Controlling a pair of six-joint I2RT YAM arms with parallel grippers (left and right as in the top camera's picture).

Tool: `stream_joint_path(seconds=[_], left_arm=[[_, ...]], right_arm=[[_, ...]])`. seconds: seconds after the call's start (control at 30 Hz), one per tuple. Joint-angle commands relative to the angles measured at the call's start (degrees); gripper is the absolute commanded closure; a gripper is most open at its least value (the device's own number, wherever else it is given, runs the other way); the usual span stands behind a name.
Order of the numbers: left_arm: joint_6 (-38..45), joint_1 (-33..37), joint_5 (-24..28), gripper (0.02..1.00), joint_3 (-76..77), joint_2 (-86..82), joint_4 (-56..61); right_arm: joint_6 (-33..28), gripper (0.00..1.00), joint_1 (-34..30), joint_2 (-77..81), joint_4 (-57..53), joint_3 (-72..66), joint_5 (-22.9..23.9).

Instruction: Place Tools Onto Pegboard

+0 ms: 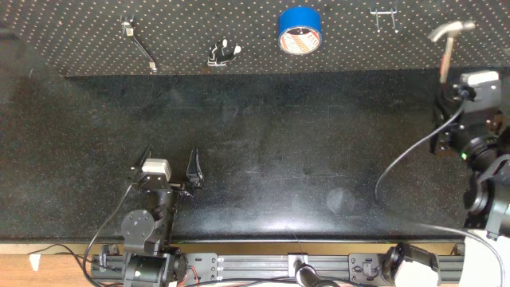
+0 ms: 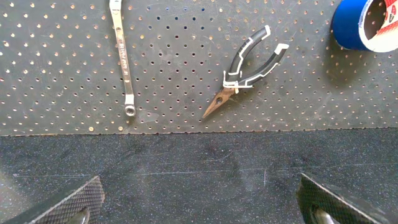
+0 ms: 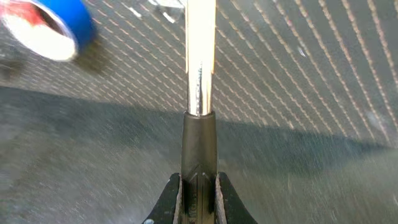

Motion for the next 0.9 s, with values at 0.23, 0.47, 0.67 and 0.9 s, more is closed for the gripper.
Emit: stream_joint_path(seconds=[0.23, 0.47, 0.67, 0.9], left_arm=[[0.1, -0.2, 0.6, 0.023, 0.0, -0.6, -0.5], [0.1, -0.2, 0.6, 0.023, 0.0, -0.6, -0.5], [0.1, -0.2, 0.6, 0.020, 0.0, -0.6, -0.5], [0.1, -0.2, 0.6, 0.020, 0.0, -0.6, -0.5]], right_arm=[[2.4, 0.928, 8.0, 9.9, 8.1, -0.5, -1.3], [2.4, 0.928, 9.9, 16.3, 13.0, -0.5, -1.3], [2.4, 0.925, 11.6, 19.6, 13.4, -0.5, 0.4], [2.4, 0.925, 11.7, 22.3, 13.4, -0.5, 0.7]])
